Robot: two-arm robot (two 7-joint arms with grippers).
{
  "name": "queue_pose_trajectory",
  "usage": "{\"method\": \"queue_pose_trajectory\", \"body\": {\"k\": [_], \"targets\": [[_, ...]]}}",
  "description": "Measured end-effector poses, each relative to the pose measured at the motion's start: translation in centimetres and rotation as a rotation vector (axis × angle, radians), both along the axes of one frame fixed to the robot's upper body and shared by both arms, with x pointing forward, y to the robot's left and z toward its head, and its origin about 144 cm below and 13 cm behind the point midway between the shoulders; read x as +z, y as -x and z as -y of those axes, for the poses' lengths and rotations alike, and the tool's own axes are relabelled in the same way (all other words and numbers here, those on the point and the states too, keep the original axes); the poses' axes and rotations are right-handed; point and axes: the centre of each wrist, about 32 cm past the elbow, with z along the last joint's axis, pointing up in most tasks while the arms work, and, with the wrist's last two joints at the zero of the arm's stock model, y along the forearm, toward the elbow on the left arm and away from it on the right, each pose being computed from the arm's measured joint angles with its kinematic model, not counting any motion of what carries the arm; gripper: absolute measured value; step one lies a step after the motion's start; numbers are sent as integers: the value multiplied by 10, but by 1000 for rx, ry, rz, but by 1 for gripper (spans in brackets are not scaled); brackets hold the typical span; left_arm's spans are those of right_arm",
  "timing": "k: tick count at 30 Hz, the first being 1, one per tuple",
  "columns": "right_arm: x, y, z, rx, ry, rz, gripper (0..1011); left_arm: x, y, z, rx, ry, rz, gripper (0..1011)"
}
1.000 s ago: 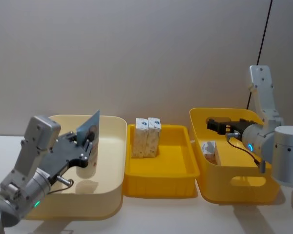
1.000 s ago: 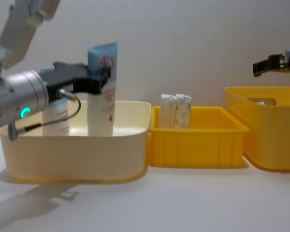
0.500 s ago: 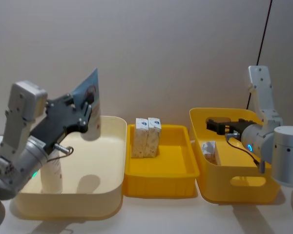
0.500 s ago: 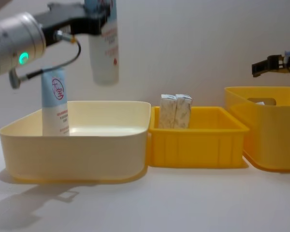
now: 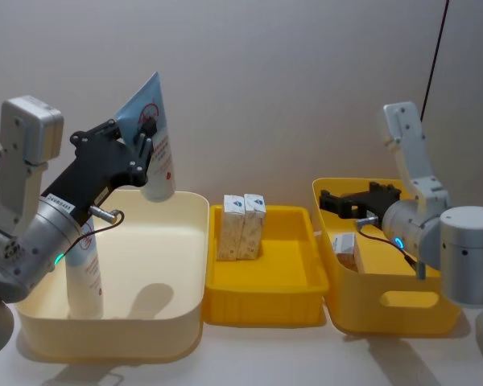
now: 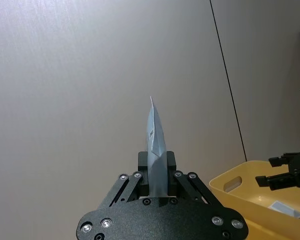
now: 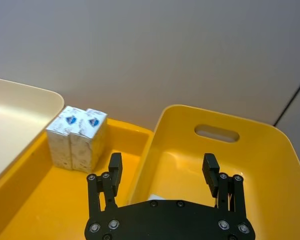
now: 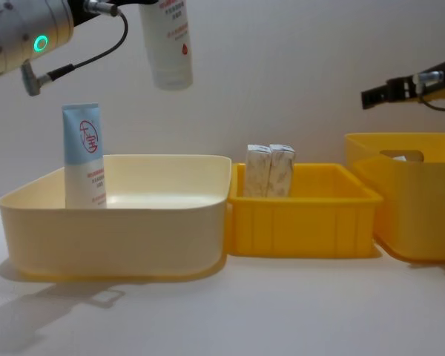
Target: Bimanual collaborative sorting of washing and personal care products
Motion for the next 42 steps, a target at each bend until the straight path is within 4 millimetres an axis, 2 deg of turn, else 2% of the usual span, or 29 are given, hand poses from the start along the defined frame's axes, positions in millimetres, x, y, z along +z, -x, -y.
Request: {"method": "queue_pose_trajectory", "body": {"k": [20,42], "targets": [[7,5,-18,287,111,154,1001,6,-6,4,-17,26,-8,184],[-2,-8,-35,450,234,153,1001,6,-2,3,-17,48,-14,184]]}}
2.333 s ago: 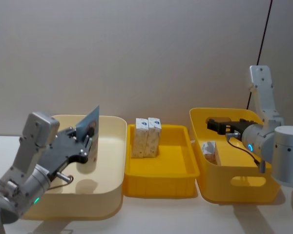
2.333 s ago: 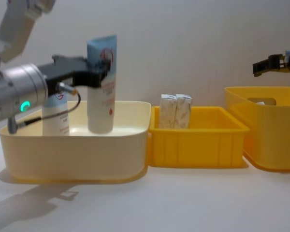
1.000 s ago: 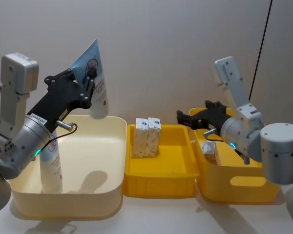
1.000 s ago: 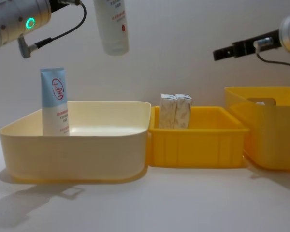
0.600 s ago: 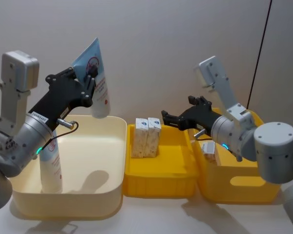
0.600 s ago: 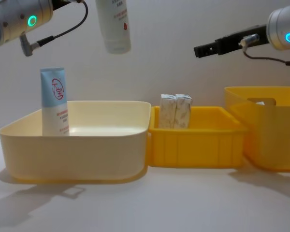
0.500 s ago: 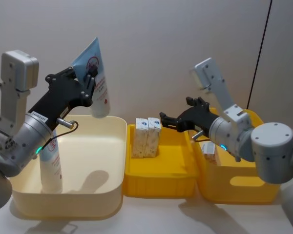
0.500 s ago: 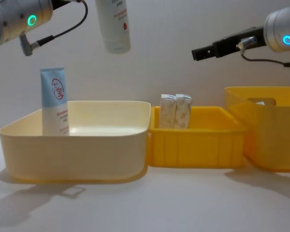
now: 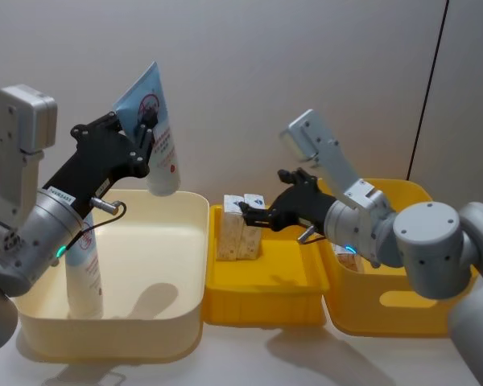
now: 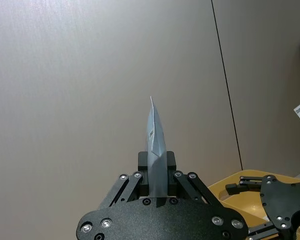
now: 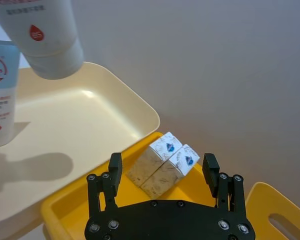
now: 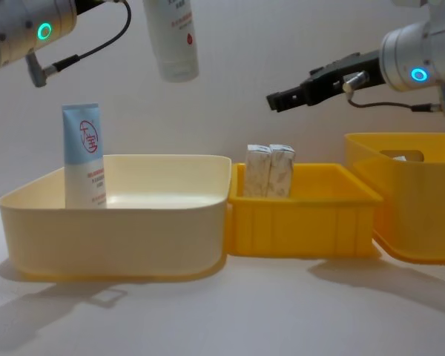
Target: Bimanual collaborative sorting of washing and personal care products
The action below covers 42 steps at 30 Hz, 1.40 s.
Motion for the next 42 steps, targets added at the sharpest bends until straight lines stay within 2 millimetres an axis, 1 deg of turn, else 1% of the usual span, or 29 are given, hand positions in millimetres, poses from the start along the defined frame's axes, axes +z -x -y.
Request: {"method": "queue_pose_trajectory", "body": {"k": [11,23,42], "targets": [[5,-8,-8,145,-1,-49,1001,-3,0,1,-8,8,-1,185],[22,-15,-22,310,-64,-110,1001,-5,-1,4,-16,12,-6,184],[37,-16,-32,355,-80,-94,1001,-5,3,6,-20,9,-16,184]]}}
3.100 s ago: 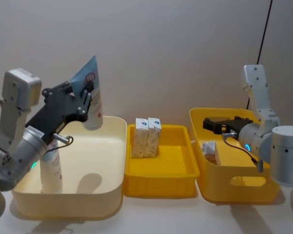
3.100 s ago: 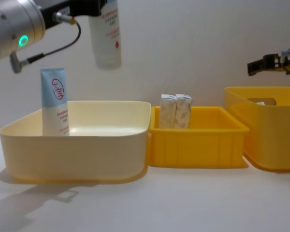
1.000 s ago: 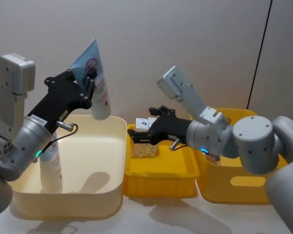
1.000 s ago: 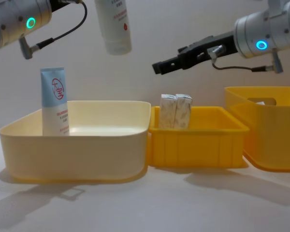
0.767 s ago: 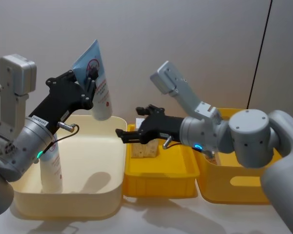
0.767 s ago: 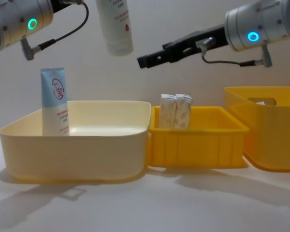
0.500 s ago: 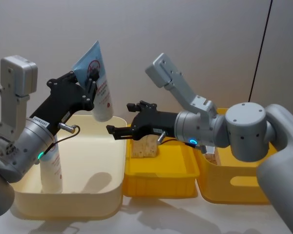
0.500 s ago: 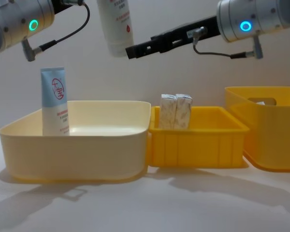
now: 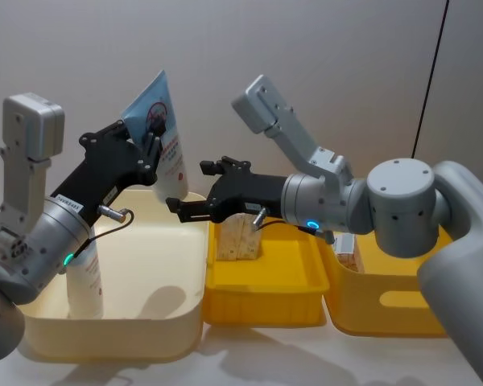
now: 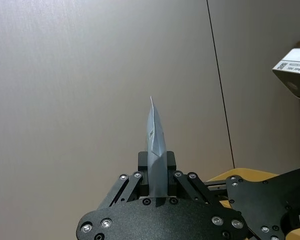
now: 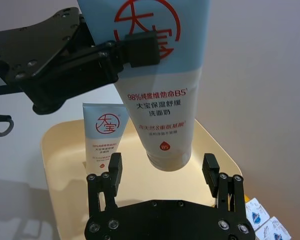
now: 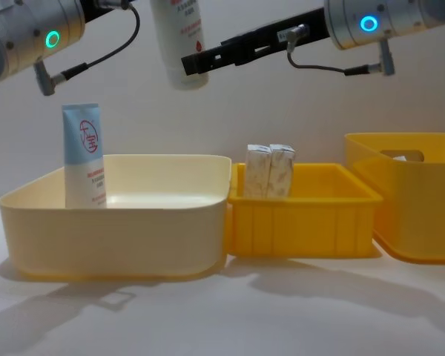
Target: Bimanual collaborative sorting of washing and personal care products
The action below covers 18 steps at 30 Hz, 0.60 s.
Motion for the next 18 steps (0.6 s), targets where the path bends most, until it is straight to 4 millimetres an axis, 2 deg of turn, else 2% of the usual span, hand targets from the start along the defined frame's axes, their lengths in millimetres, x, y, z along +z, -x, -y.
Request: {"method": "queue_pose_trajectory", "body": {"k": [18], "targets": [[8,-4,-15,10,59,69,1001,0,4,1,-10,-5,-7,184]]}}
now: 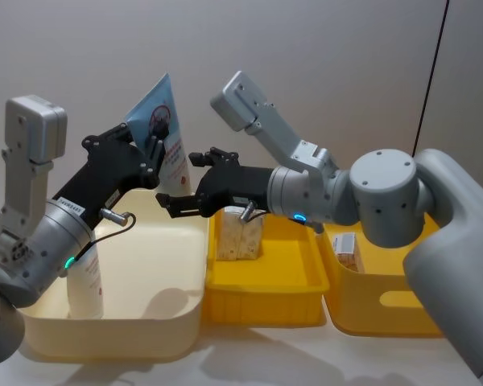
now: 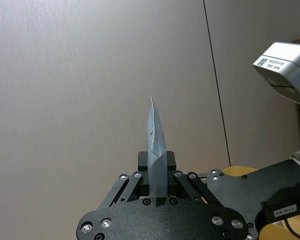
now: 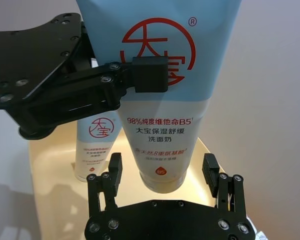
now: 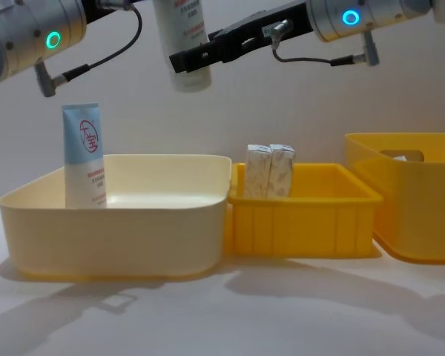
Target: Bimanual collaborative sorting of washing and personal care products
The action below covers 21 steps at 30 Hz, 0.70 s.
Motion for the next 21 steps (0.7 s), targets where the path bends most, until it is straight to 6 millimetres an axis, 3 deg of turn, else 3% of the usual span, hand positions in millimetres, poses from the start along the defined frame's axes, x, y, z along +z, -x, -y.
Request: {"method": "queue_pose_trajectory", "body": {"k": [21], "targets": [[-2,-10,-14,-6,30,29,1001,-1,2,0,-7,-5,-4,184]]}}
